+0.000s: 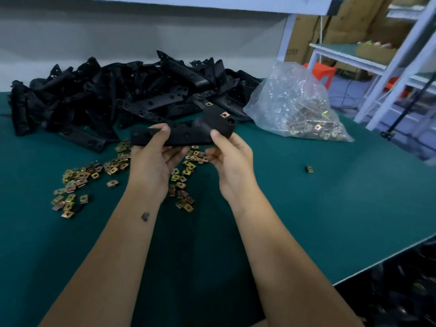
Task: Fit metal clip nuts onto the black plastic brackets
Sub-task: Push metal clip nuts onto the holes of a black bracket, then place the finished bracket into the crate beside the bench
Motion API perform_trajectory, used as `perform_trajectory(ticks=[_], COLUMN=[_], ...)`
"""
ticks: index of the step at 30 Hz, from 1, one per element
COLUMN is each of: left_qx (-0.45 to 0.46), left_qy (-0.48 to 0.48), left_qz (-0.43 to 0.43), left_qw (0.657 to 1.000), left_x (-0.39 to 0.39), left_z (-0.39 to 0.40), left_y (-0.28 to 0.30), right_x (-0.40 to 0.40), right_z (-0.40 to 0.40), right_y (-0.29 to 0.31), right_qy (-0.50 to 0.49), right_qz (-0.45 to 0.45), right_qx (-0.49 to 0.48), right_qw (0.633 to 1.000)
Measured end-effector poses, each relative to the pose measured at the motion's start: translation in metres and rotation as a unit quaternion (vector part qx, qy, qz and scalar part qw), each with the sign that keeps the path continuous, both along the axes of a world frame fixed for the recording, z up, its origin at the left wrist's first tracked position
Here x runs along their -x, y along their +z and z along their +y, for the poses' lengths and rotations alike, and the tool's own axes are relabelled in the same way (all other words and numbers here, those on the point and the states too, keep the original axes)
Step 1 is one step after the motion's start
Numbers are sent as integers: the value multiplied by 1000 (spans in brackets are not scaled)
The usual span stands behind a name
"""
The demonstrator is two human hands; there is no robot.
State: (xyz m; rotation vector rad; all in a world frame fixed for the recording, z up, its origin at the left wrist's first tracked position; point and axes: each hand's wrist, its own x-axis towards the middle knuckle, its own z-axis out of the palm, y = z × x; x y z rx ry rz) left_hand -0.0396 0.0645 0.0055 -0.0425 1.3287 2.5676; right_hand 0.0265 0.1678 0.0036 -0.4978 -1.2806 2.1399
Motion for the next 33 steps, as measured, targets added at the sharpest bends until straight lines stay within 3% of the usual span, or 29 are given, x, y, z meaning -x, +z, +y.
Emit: perform_trajectory(ticks=[5, 13, 19, 23, 27, 30, 33], left_qx=[24, 0, 57, 130, 233, 265, 280], left_qy=[-19, -217, -326, -436, -506, -533, -596], left_qz=[-30, -14, 76, 69, 88, 93, 110], left_qw=[999, 976, 941, 888, 826, 798, 745], left_x=[-82, -189, -297, -348, -354, -353, -348], left_z=[76, 149, 192, 203, 197, 194, 192], left_y=[7, 17, -3, -46, -87, -97, -98], right_x=[-28, -141, -269, -340, -379, -389, -394], right_z=[25, 119, 172, 178, 176, 179, 188], right_y=[8, 8, -15, -50, -78, -86, -85], right_qy=[-158, -391, -529, -575, -548, -538, -522], right_qz=[29, 78, 48, -55, -174, -280, -376], right_qx=[133, 102, 102, 108, 82, -7, -98], right_qw=[978, 911, 841, 809, 814, 795, 760])
